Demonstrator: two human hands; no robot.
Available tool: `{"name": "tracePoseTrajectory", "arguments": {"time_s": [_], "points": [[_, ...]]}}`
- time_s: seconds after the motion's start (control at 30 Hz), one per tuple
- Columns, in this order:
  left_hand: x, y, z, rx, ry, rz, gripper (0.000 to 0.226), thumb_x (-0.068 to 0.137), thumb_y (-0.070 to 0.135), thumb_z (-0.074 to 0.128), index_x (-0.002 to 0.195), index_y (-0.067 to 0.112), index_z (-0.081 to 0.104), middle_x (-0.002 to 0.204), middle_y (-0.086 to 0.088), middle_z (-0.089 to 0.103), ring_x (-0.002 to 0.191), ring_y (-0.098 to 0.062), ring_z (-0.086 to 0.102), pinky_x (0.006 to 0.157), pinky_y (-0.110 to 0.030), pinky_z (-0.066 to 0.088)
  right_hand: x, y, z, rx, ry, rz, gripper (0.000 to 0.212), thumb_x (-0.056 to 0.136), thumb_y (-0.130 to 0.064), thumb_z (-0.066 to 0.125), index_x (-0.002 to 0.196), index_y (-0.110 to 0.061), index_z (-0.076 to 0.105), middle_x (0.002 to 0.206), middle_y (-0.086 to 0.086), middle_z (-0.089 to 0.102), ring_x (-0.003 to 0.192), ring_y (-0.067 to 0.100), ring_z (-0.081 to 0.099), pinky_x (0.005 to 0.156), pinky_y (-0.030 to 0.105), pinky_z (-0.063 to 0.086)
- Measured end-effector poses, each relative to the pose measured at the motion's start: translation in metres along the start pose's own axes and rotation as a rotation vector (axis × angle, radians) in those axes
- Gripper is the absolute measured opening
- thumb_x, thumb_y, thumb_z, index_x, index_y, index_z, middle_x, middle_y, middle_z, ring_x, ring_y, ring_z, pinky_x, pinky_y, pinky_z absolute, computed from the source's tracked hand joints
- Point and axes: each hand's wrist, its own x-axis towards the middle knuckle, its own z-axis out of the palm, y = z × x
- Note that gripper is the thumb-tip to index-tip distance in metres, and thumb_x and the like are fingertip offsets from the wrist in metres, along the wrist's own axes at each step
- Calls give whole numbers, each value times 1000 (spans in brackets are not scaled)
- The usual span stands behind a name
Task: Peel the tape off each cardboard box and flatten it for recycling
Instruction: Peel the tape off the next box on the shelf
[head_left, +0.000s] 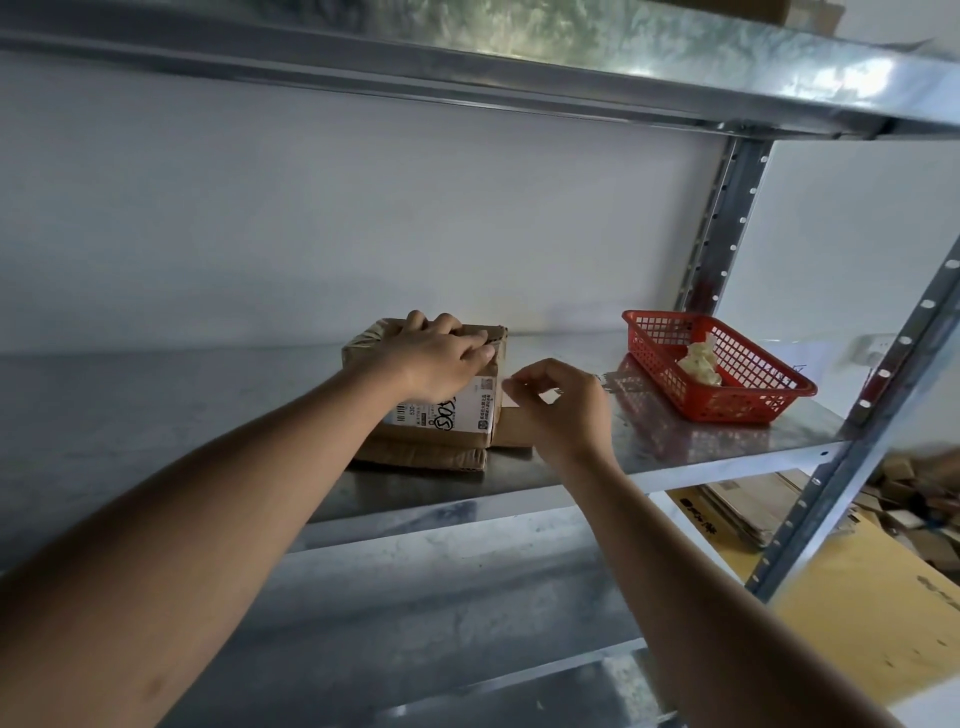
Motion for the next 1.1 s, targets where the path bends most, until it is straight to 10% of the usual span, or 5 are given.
{"name": "tracePoseTrajectory", "arguments": {"time_s": [0.37, 0.57, 0.83, 0.97, 1.1], "points": [[6, 5, 6, 35, 76, 27, 62, 106, 62, 9, 162, 41, 25, 166, 6, 25, 147, -29, 19, 120, -52, 16, 9, -9, 0, 291, -25, 173, 24, 86, -7, 80, 84, -30, 75, 81, -9, 79, 77, 10, 75, 77, 38, 63], [12, 16, 10, 45, 127, 56, 61, 106, 61, 10, 160, 41, 30, 163, 4, 32, 146, -30, 23, 119, -54, 19, 15, -14, -1, 379, 19, 222, 6, 87, -25, 80, 87, -31, 79, 79, -11, 78, 76, 9, 77, 62, 26, 55], [44, 58, 16, 43, 149, 111, 59, 108, 57, 15, 158, 34, 35, 161, 0, 37, 145, -33, 29, 117, -56, 22, 38, -1, -33, 278, 174, 203, 7, 89, -33, 80, 94, -33, 76, 84, -6, 78, 81, 18, 75, 80, 53, 61], [65, 82, 19, 30, 142, 106, 57, 109, 55, 17, 156, 31, 39, 159, 0, 39, 143, -32, 32, 116, -55, 24, 56, 18, -59, 225, 170, 152, 37, 85, -37, 82, 119, -39, 65, 95, -4, 76, 88, 15, 73, 86, 46, 60], [85, 111, 23, 9, 148, 66, 54, 109, 53, 18, 148, 31, 47, 156, 0, 42, 142, -32, 32, 113, -52, 25, 79, 42, -88, 31, 167, -10, 3, 88, -27, 81, 88, -26, 79, 77, -19, 72, 76, -5, 69, 78, 23, 55]]}}
